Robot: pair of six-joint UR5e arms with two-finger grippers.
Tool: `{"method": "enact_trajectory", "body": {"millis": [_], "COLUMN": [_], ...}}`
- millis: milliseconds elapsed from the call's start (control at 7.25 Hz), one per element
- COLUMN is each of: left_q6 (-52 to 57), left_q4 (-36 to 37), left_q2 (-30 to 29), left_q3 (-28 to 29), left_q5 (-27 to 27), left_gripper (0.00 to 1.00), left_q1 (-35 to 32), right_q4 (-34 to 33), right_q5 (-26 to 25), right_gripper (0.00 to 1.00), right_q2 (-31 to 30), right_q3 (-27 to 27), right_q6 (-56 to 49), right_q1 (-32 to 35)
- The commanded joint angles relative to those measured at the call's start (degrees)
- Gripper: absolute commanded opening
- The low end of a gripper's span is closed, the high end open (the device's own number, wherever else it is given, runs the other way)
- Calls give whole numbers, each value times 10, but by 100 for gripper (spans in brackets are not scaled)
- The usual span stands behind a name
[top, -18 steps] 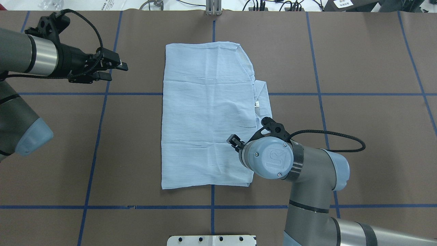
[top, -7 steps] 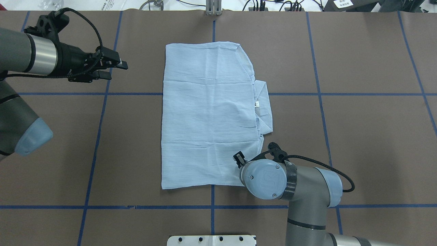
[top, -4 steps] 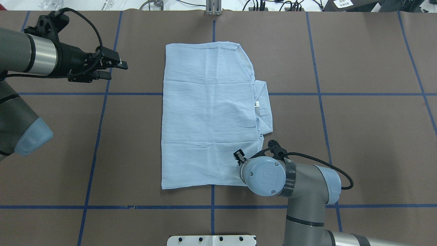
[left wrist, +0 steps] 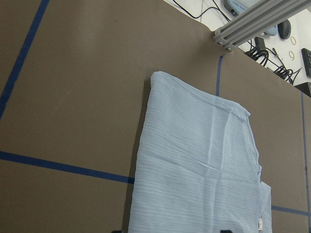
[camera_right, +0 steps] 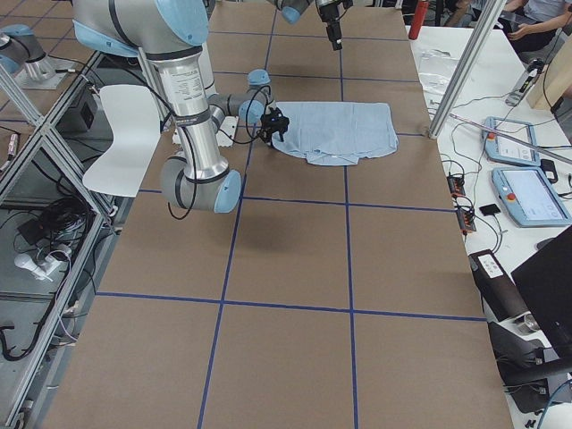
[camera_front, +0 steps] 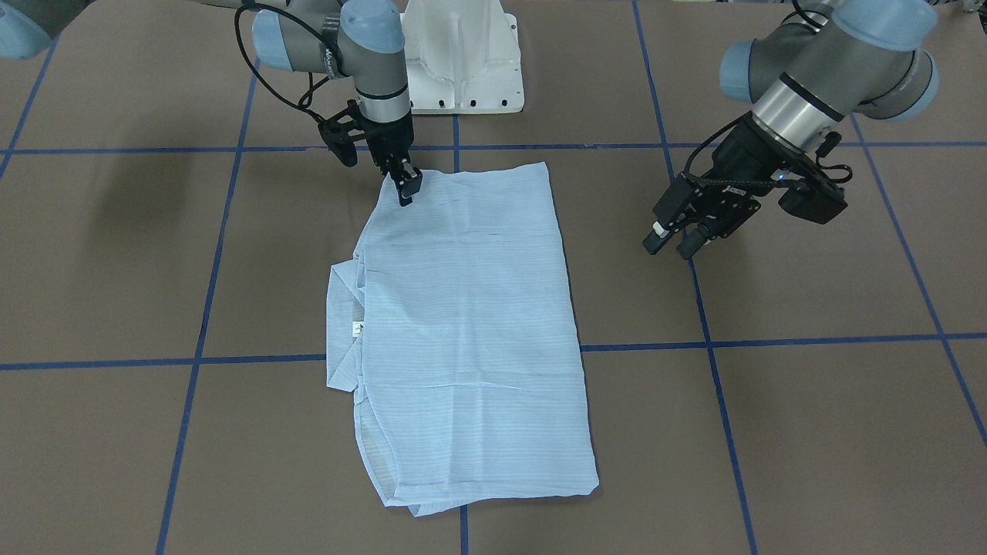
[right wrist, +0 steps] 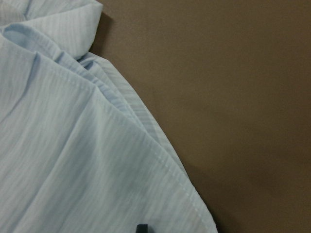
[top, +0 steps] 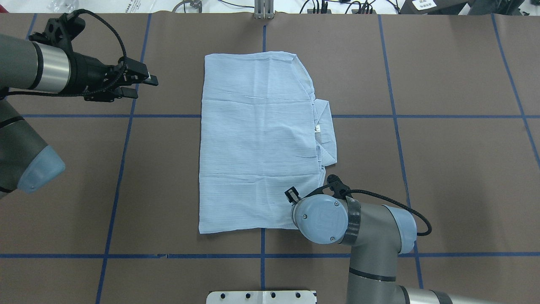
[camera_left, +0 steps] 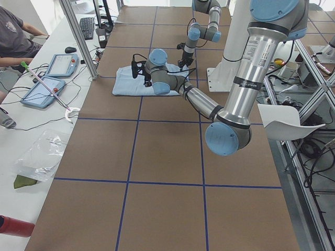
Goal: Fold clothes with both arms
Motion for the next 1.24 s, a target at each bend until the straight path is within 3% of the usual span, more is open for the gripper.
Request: {"method": "enact_trajectory", "body": {"millis": [0,414,689,1103], "left_q6": [-8,-30,-139,-351], "left_q4": [10,10,9,49], "left_q2": [1,0,-5,10], "left_q3": [-9,-11,-23,-69], "left_q5": [0,1,34,269], "left_gripper": [73,73,73,73], "left_q1": [1,3,24,226], "right_q4": [2,-4,-29,-30], "right_q5": [1,1,3,3], "right_gripper": [0,0,0,0], "right_q2": [2,6,6,-5], "right_q3": [3,5,32,48], "right_q6": [-2,0,0,0], "right_q1": [-1,-1,0,0]}}
